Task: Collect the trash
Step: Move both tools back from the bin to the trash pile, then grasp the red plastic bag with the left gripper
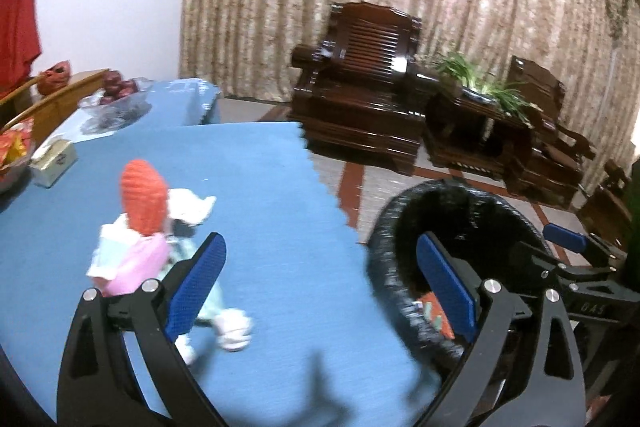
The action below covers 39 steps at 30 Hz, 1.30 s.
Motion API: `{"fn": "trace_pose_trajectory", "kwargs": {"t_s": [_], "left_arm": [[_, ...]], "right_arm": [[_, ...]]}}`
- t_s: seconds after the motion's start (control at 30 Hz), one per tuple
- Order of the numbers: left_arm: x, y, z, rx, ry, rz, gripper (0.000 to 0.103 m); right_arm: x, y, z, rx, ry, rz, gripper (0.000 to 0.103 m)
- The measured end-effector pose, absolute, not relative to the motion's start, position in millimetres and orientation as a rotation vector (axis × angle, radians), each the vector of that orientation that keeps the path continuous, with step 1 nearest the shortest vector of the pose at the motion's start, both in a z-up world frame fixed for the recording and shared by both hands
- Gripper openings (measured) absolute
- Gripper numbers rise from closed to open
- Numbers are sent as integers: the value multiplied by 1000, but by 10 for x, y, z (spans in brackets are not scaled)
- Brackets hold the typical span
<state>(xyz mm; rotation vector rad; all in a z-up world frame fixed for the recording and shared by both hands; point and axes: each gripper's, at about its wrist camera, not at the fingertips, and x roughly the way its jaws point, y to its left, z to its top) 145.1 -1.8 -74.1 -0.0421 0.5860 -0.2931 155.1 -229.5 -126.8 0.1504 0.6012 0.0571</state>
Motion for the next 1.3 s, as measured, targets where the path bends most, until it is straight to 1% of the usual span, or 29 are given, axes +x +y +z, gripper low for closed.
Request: {"fn": "trace_pose_trajectory", "kwargs": {"t_s": [0.37, 0.6, 0.93, 1.3], "left_arm": [[1293, 858, -823, -54, 578, -96, 94], [1286, 1276, -925, -74, 593, -15, 94], [1347, 1677, -1220, -115, 649, 74, 94], [1531, 1879, -1650, -131, 732, 100, 93]], "right_arm": [[1767, -1508, -1281, 94, 595, 214, 97], [1919, -1034, -1324, 77, 588, 310, 97], [2137, -596, -1491, 36, 585, 362, 97], [2333, -445, -1744, 7, 647, 372, 95]]}}
